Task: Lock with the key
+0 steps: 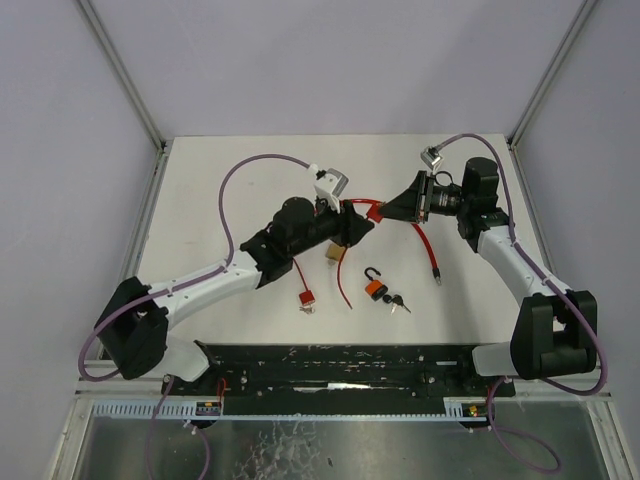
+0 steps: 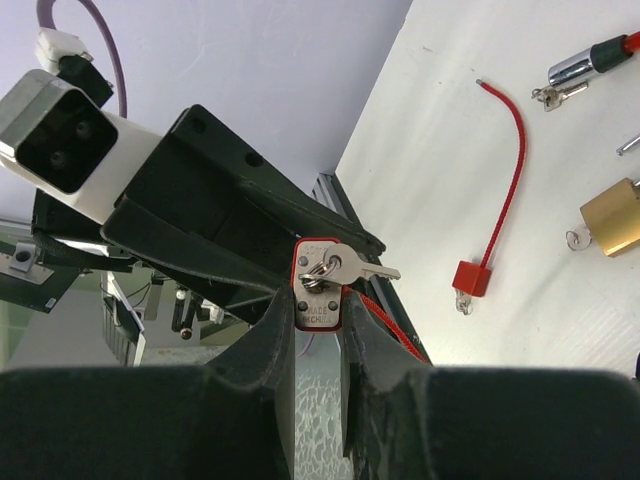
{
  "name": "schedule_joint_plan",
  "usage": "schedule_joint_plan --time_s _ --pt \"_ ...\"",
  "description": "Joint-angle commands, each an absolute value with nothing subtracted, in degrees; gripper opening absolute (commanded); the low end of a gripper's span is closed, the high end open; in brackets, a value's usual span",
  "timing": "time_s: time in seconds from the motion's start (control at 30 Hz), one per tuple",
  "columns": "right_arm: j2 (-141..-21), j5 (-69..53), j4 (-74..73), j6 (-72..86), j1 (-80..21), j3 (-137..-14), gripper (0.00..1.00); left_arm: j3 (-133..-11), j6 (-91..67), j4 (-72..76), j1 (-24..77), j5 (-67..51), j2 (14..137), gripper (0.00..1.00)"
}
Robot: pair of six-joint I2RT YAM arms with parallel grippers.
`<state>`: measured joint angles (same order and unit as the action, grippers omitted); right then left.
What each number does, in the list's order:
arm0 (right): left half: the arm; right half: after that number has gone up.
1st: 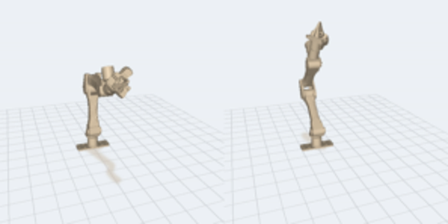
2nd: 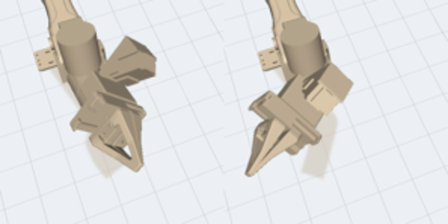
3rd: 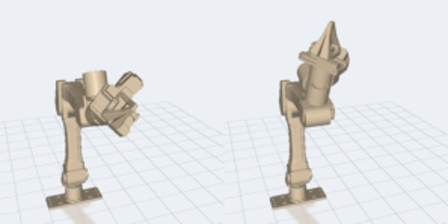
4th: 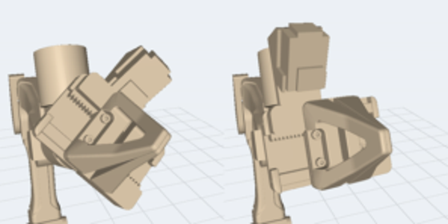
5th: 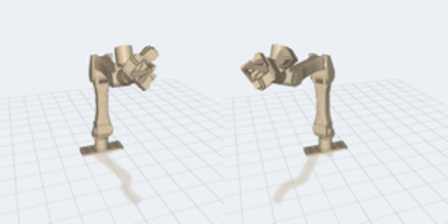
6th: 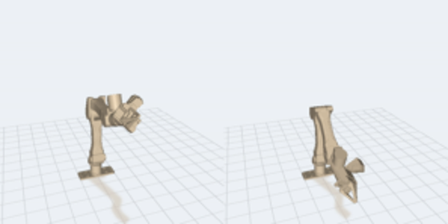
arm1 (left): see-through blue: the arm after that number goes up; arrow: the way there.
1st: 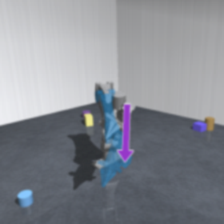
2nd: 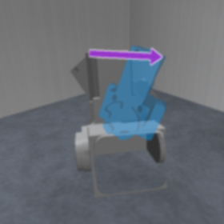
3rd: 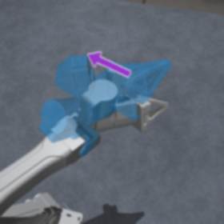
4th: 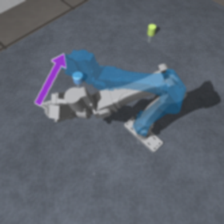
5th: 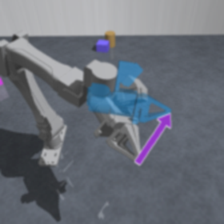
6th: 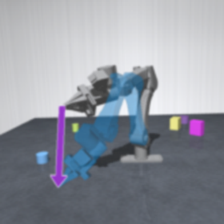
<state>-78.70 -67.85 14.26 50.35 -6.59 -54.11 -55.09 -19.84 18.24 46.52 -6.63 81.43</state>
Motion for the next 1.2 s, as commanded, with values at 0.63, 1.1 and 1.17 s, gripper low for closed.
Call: schedule_joint_plan --time_s 0.63,1.1,1.17 --pt "-73.37 -73.56 -7.35 16.42 -1.22 -63.02 0.71 -57.33 -26.46 24.60 35.39 -40.08 82.08 0.00" --pt "-81.94 -76.90 -84.20 -105.78 -1.16 -92.52 1.00 -69.39 -53.88 37.45 32.37 -69.19 96.85 0.00" --pt "-82.52 -76.76 -84.44 -107.07 -2.74 -93.20 1.00 -69.47 -57.79 41.61 32.42 -70.03 98.16 0.00"
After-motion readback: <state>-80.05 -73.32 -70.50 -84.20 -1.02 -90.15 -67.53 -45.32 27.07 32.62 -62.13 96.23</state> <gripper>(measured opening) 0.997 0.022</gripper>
